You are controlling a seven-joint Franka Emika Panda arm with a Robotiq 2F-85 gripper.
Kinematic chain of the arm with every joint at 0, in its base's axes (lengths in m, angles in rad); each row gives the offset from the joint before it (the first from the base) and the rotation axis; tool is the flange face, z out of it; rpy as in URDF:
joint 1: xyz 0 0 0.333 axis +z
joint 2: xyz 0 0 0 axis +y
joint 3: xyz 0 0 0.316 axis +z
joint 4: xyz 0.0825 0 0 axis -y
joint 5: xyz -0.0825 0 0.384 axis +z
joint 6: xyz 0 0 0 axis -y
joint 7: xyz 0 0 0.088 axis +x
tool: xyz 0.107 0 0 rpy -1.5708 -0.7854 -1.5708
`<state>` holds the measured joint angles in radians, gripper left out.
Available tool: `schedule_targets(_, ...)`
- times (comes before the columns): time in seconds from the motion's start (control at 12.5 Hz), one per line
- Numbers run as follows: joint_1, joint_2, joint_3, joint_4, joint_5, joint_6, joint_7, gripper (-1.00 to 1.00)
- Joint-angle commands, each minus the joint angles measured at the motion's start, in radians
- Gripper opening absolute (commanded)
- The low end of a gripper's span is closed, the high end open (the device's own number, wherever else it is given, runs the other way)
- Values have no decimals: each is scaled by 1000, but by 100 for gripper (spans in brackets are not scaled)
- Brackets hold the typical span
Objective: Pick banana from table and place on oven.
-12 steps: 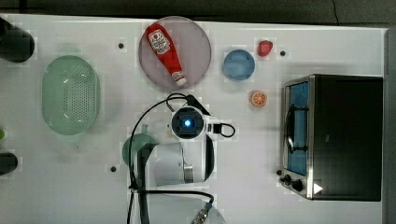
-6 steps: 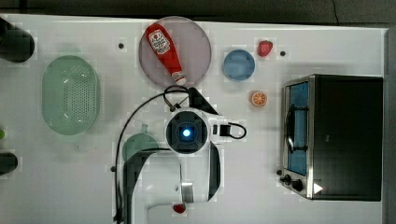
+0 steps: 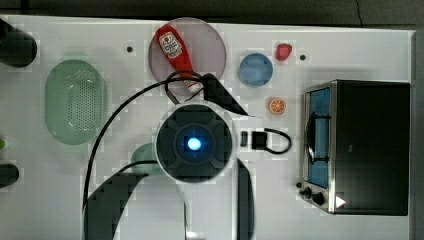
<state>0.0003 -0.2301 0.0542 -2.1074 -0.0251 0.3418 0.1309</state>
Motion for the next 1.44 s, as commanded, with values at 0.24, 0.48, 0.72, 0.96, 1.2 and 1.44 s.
schedule_targets(0.24, -21, 34, -115, 203, -1, -205, -56, -50)
schedule_targets(0.48, -30, 86, -228, 255, -2, -203, -259, -50)
schedule_targets(0.72, -41, 165, -364, 296, -2, -187, -485, -50)
schedule_targets(0.96, -46, 249, -511, 308, -2, -97, -694, -50)
schedule_targets(1.2, -53, 335, -635, 307, -1, 24, -847, -50)
schedule_targets(1.44, -59, 414, -709, 307, 4, 69, -948, -50)
